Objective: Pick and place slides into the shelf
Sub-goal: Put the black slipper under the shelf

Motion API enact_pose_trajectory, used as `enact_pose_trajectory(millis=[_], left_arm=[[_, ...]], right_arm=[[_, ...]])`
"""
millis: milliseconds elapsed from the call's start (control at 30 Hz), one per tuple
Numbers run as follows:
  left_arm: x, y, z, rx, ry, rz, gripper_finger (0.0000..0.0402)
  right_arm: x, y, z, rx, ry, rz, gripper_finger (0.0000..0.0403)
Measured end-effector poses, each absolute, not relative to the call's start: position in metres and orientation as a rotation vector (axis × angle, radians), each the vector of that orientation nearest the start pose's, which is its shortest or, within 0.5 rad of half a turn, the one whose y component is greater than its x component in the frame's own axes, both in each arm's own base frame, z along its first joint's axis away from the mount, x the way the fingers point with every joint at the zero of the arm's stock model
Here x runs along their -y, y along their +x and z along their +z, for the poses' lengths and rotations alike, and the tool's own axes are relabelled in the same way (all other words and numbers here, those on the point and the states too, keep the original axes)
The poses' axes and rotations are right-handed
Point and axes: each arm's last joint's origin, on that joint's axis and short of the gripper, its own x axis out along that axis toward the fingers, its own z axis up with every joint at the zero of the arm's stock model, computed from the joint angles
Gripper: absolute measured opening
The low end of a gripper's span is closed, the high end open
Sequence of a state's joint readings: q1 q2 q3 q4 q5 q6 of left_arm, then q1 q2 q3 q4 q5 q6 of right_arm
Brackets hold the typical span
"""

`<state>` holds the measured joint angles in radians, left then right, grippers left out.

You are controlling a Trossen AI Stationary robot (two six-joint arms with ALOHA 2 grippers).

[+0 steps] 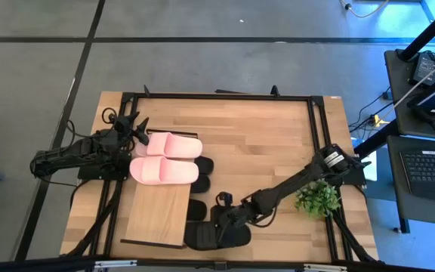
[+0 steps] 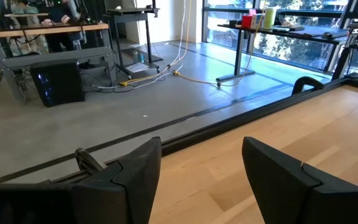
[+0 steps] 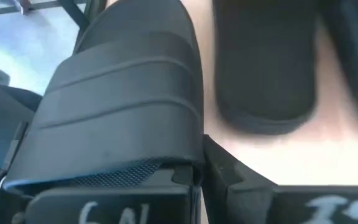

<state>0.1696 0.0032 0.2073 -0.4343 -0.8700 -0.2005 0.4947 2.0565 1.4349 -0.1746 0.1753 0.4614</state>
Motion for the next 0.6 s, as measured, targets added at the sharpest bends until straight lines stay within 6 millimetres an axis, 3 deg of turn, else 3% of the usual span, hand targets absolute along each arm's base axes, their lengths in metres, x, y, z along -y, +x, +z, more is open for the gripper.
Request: enact_pose_trajectory(millis=[300,500,600], left_arm=[[-0.033,0.063,0.193,-0.124,-0.098,1.052,0.0217],[-0.033,0.063,0.193,-0.124,-0.098,1.052,0.0217],[-0.033,0.063,0.193,-0.124,-0.098,1.052,0.0217]], right_arm=[[-0.197,0.408,0.149,-0.834,0.211,0.138,0.0012],[-0.194,0.409,0.147,-0.825,0.194,0.103,0.0013],[-0.193,0.409,0.147,-0.819,0.174,0.101,0.0037]])
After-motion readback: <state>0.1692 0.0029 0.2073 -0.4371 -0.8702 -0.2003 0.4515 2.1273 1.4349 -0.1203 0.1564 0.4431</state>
